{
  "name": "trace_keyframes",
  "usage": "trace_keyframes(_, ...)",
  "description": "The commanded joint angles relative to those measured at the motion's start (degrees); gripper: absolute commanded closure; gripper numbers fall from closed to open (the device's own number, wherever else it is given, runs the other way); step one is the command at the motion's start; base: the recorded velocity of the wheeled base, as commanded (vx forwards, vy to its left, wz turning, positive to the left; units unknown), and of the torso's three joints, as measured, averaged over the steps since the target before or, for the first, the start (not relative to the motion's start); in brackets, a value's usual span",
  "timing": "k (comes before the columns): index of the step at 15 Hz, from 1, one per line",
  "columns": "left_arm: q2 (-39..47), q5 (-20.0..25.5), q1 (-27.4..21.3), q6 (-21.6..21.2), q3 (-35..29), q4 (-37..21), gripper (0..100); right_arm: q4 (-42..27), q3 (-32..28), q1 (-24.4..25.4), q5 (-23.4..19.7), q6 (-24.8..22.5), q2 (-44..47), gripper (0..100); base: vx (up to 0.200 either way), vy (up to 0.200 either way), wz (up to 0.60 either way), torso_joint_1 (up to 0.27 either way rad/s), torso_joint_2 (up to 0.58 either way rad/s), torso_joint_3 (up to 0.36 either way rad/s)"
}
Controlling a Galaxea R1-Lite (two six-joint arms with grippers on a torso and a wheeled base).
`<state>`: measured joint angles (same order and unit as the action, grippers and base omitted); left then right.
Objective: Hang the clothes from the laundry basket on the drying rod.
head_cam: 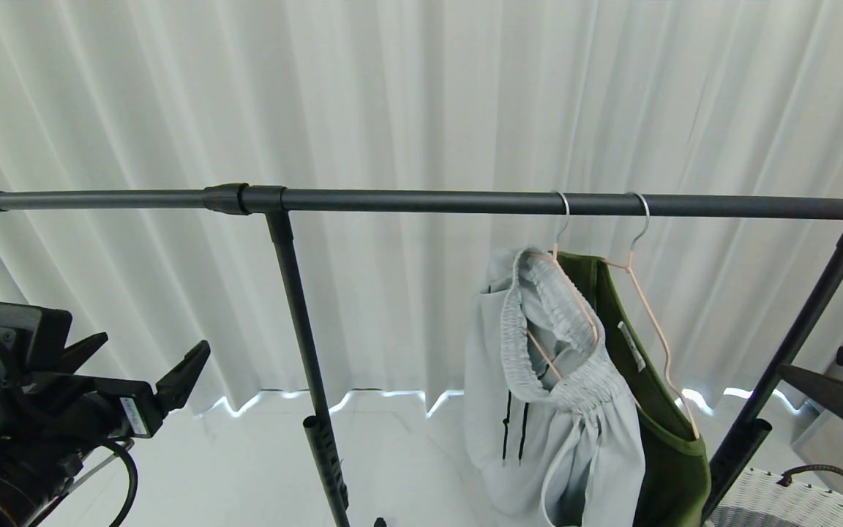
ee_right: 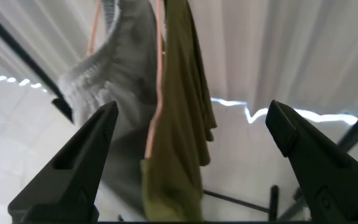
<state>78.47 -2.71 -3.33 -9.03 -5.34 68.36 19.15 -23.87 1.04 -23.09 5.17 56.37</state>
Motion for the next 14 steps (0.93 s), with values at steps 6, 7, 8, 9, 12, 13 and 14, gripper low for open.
trace_keyframes(6, 0.1, 0.0, 0.0, 0.0, 1.3, -0.1, 0, 0.1, 1.0, -0.3, 7.7, -4.5, 3.8, 0, 0.000, 0.000, 0.00, 0.000, 0.00, 0.000)
trace_keyframes(7, 0.1, 0.0, 0.0, -0.3, 1.3, -0.1, 0, 0.2, 1.5, -0.3, 7.9, -5.4, 3.8, 0, 0.000, 0.000, 0.00, 0.000, 0.00, 0.000)
trace_keyframes(8, 0.1, 0.0, 0.0, -1.0, 1.4, -0.1, 0, 0.2, 1.6, -0.3, 8.0, -6.0, 3.8, 0, 0.000, 0.000, 0.00, 0.000, 0.00, 0.000)
trace_keyframes(9, 0.2, 0.0, 0.0, -1.2, 1.6, 0.0, 0, 0.2, 1.6, -0.2, 7.9, -6.0, 3.9, 0, 0.000, 0.000, 0.00, 0.000, 0.00, 0.000)
trace_keyframes(12, 0.1, 0.0, 0.0, -1.4, 1.7, 0.0, 0, 0.2, 1.7, -0.1, 7.9, -6.0, 4.6, 0, -0.200, 0.000, 0.00, 0.002, 0.00, 0.001)
trace_keyframes(13, -0.1, 0.0, 0.0, -1.4, 1.7, 0.0, 0, 0.2, 1.8, -0.1, 7.9, -6.1, 4.9, 0, -0.200, 0.000, 0.00, -0.002, 0.00, 0.002)
trace_keyframes(14, -0.2, 0.0, 0.0, -1.4, 1.7, 0.0, 0, 0.3, 2.1, -0.1, 7.9, -6.1, 4.9, 0, -0.200, 0.000, 0.00, 0.017, 0.00, 0.002)
